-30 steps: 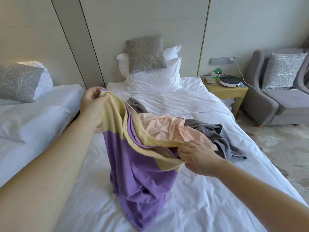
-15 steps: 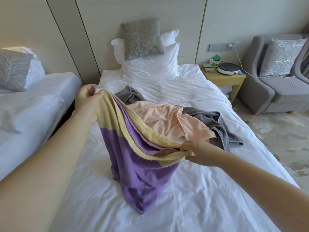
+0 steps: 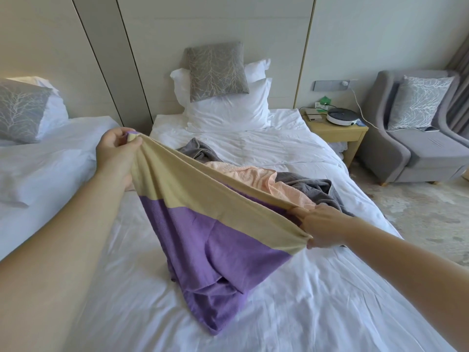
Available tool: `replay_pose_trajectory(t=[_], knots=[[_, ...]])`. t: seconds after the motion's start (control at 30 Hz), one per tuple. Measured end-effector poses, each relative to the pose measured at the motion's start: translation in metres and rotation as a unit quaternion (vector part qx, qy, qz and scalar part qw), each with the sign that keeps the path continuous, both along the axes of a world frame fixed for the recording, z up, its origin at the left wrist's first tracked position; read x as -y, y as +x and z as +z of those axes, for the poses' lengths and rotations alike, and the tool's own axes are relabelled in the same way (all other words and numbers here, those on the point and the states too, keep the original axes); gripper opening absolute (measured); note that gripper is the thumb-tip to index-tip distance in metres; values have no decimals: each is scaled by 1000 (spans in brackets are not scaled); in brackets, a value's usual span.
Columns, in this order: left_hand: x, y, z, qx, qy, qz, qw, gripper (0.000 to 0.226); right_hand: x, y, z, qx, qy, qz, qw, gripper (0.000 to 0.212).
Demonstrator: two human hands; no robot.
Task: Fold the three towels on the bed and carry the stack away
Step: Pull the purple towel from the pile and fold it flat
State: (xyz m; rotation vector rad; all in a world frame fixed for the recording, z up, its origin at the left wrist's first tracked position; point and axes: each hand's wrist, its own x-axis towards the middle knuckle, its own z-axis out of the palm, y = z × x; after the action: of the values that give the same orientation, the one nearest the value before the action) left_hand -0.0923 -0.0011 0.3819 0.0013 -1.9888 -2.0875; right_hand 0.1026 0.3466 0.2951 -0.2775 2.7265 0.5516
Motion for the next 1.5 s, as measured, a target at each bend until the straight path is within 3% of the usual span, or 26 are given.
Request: replay_pose_trajectory(t=[0.27,0.33,0.47,0.67,0.77,0.9,1.07,1.17,1.27,1.4,1.5], knots=[[-3,-1,-7,11,3,-3,1000,23,-8,9,-18,-38,-14,0,999,46],[-4,0,-8,12,3,-4,1000,23,-13,10,-23,-45,-40,-3,998,53],[-7,2,-11,4,7,-11,1000,25,-19,15,-30,-27,-108,-25,993,50],[-22,7,-15,-10,3,-49,999,23,-6,21,-65,40,-58,-48,996,27],[-22,5,-15,-13,1,-44,999,24,-3,22,-70,26,-124,-71,989,36],[-5,-2,-17,-13,-2,-14,1000,25,-22,18,-42,-42,-213,-110,970,54],[19,-15,-17,-23,-2,1,1000,25,-46,8,1,-145,-380,-155,900,36],[27,-20,-17,-21,6,12,1000,23,-46,-1,20,-204,-385,-155,887,29],[36,-23,-19,-19,18,22,999,22,-47,-4,36,-251,-428,-170,851,28],[42,-24,-17,-24,15,20,999,22,-48,-5,45,-202,-337,-119,912,23],[44,-25,-10,-30,10,14,999,21,-47,-4,55,-195,-306,-97,927,24]])
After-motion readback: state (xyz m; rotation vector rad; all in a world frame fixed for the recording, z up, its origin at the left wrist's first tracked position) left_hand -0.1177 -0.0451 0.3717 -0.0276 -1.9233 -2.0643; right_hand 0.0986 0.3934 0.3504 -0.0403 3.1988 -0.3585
